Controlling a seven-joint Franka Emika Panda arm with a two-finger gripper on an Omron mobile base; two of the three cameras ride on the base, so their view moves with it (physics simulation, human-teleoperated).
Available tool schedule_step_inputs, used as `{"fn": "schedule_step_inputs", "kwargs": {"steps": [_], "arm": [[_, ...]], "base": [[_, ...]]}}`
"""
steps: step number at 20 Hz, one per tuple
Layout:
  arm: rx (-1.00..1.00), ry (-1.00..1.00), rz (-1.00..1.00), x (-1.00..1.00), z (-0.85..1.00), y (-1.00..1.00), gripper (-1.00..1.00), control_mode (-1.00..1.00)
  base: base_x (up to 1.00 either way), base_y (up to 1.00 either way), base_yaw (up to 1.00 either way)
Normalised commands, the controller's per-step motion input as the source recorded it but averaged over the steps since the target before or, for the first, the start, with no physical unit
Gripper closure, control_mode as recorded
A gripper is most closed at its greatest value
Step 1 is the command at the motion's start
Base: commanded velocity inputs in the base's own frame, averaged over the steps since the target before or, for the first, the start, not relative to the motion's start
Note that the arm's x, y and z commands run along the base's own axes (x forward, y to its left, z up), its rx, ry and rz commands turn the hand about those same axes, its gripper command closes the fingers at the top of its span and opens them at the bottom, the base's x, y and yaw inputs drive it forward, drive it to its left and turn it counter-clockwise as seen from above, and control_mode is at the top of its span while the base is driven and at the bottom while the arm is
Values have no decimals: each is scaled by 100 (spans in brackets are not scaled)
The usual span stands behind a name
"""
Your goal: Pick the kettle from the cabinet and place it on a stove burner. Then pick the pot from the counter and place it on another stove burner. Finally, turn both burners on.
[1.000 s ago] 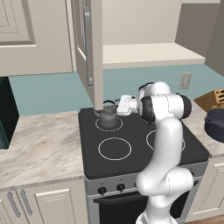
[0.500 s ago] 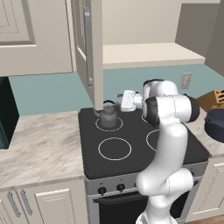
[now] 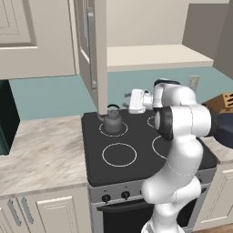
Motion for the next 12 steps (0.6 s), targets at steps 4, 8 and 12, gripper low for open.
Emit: {"fn": "schedule_step_inputs", "kwargs": {"steps": [4, 8, 12], "arm": [[-5, -7, 0, -46, 25, 0, -100, -100], [-6, -7, 0, -44, 18, 0, -100, -100], [-7, -7, 0, -41, 15, 0, -100, -100]], "base": [[0, 0, 0], [0, 0, 0], [0, 0, 0]]}}
